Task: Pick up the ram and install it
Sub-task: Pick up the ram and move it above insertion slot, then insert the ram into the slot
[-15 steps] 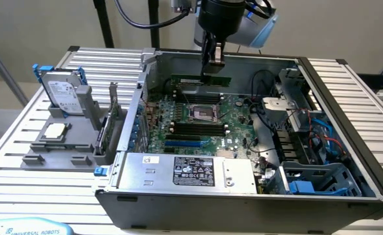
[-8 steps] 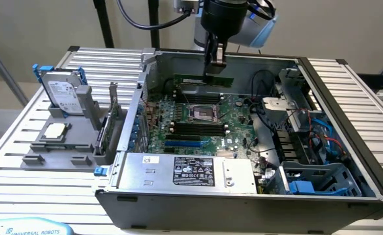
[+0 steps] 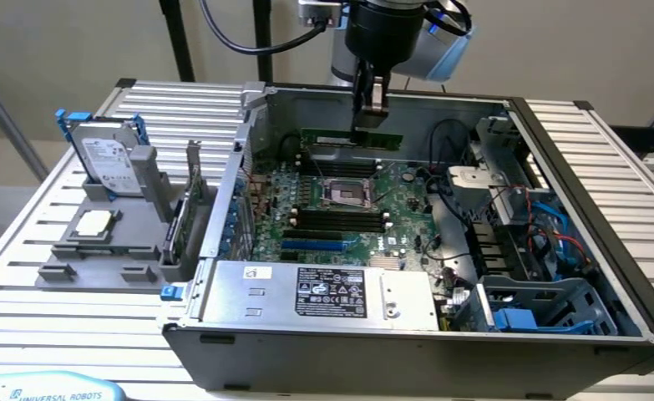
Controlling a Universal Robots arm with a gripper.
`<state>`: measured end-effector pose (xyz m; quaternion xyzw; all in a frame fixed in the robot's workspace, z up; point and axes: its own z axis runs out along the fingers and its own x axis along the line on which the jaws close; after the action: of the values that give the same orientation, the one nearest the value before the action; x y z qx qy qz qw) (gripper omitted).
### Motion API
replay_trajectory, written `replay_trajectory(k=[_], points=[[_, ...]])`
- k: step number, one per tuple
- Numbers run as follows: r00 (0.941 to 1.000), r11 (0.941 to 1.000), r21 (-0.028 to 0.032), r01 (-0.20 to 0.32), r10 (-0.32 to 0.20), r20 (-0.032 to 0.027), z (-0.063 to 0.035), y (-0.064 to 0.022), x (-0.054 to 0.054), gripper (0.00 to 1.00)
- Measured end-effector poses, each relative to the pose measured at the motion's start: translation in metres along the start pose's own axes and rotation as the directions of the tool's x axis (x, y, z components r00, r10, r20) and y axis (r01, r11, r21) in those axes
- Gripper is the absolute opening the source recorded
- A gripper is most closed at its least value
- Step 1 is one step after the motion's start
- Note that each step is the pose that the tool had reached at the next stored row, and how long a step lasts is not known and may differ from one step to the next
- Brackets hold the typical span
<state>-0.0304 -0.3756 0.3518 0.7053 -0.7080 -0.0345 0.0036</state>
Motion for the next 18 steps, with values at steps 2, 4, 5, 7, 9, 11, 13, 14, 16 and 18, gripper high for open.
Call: replay_trajectory(k=[2, 4, 5, 7, 9, 11, 13, 14, 16, 18], points=[[1.0000, 1.0000, 0.0000, 0.000, 0.000, 0.0000, 0.0000, 0.0000, 0.0000, 0.13], [1.0000, 1.0000, 0.0000, 0.000, 0.000, 0.0000, 0.0000, 0.0000, 0.0000, 0.13], [1.0000, 1.0000, -0.0001, 0.000, 0.000, 0.0000, 0.0000, 0.0000, 0.0000, 0.13], [1.0000, 1.0000, 0.0000, 0.000, 0.000, 0.0000, 0.0000, 0.0000, 0.0000, 0.13], [1.0000, 1.0000, 0.0000, 0.000, 0.000, 0.0000, 0.0000, 0.0000, 0.0000, 0.13], [1.0000, 1.0000, 0.0000, 0.000, 0.000, 0.0000, 0.0000, 0.0000, 0.0000, 0.13], [1.0000, 1.0000, 0.0000, 0.000, 0.000, 0.0000, 0.0000, 0.0000, 0.0000, 0.13], [1.0000, 1.0000, 0.0000, 0.000, 0.000, 0.0000, 0.0000, 0.0000, 0.0000, 0.13], [1.0000, 1.0000, 0.0010, 0.000, 0.000, 0.0002, 0.0014, -0.0001, 0.0000, 0.13], [1.0000, 1.0000, 0.0011, 0.000, 0.000, 0.0001, 0.0047, -0.0003, 0.0006, 0.13]])
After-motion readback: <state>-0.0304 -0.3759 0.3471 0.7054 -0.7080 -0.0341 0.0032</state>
